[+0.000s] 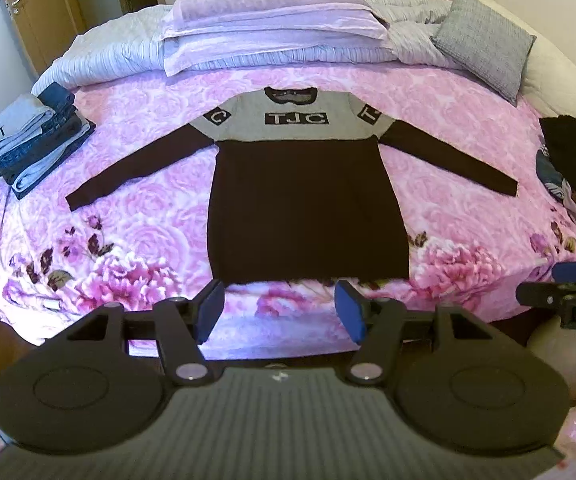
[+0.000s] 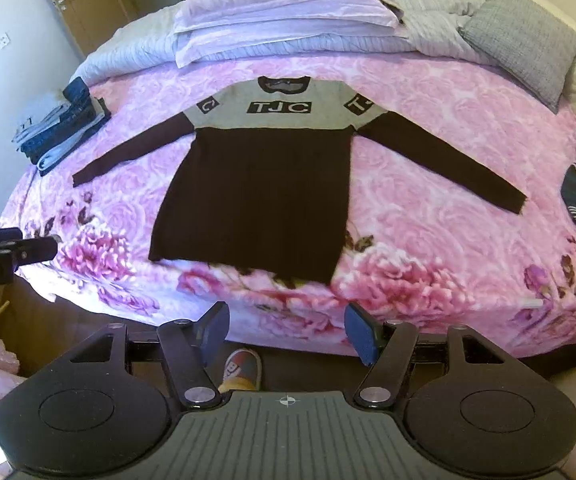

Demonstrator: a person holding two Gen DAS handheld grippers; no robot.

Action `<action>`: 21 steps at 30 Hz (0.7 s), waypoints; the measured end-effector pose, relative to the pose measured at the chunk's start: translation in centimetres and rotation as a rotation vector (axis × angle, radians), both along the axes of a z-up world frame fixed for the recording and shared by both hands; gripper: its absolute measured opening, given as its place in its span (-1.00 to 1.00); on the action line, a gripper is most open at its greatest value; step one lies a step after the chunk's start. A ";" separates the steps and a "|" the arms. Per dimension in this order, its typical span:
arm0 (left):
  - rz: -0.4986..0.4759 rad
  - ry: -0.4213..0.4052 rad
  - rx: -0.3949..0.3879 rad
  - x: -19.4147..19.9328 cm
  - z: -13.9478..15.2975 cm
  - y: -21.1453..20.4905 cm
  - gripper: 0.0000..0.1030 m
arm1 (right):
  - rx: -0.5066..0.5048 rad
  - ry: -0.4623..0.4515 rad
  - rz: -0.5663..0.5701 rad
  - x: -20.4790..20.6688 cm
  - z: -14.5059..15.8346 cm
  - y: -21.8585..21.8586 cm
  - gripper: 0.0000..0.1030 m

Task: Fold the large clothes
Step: 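Raise both open grippers back from the flattened sweater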

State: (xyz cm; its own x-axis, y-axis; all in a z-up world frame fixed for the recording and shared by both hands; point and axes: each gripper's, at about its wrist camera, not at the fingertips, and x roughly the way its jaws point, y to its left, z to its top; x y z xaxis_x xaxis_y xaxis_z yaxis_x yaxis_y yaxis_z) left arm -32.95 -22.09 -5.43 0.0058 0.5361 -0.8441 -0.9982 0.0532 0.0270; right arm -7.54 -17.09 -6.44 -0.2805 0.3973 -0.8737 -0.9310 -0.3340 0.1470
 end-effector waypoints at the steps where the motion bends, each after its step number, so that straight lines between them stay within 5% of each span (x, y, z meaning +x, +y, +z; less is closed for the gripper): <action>1: 0.002 0.002 -0.005 0.2 -0.1 -0.3 0.11 | 0.001 -0.001 0.003 0.1 0.0 -0.2 0.18; 21: -0.031 0.008 -0.008 1.0 -0.1 -2.5 0.12 | 0.007 -0.020 0.020 0.0 0.4 -2.2 0.19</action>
